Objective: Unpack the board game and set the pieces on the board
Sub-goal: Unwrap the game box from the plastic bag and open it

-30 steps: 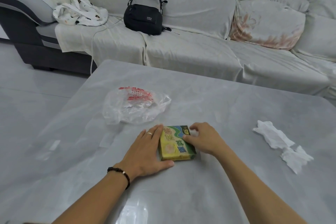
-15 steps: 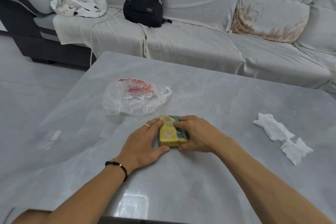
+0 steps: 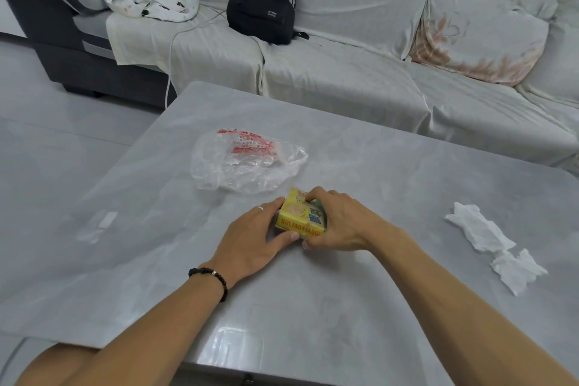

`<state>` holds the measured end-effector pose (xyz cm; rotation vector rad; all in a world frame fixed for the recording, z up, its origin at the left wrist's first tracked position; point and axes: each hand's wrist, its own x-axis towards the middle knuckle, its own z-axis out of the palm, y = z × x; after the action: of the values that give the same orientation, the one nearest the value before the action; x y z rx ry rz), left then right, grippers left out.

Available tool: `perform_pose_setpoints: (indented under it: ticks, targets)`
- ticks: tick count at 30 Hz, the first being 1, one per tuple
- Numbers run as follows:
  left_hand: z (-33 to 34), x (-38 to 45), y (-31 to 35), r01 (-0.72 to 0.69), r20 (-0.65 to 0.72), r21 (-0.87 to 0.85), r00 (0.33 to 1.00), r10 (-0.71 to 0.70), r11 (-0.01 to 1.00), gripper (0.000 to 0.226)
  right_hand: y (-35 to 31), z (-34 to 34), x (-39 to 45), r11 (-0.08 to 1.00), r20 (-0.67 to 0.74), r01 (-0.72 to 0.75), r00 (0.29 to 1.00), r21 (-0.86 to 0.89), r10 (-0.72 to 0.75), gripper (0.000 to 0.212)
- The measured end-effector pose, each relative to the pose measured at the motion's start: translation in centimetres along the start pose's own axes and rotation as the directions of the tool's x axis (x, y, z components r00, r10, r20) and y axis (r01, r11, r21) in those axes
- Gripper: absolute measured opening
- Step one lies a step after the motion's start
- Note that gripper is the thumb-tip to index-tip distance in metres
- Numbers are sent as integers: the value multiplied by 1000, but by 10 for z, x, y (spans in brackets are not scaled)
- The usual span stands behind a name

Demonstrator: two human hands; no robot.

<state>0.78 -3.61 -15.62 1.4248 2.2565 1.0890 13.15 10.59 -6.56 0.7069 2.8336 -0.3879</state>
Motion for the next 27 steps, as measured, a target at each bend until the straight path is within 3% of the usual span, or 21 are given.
perform_pose_setpoints:
  ticks: [5, 13, 22, 27]
  targets:
    - [-1, 1, -1, 11, -25, -50, 1000, -12, 999, 80, -4, -3, 3, 998, 15, -55, 998, 26, 55, 77]
    - [-5, 5, 2, 87, -16, -256, 995, -94, 963, 86, 0, -7, 1, 983, 69, -88, 995, 160, 77, 85]
    - [-6, 2, -2, 76, 7, -148, 997, -76, 986, 88, 6, -6, 4, 937, 39, -148, 989, 317, 142, 80]
    - [-8, -5, 7, 40, 7, -94, 999, -40, 995, 112, 11, 5, 6, 862, 4, -192, 977, 468, 215, 82]
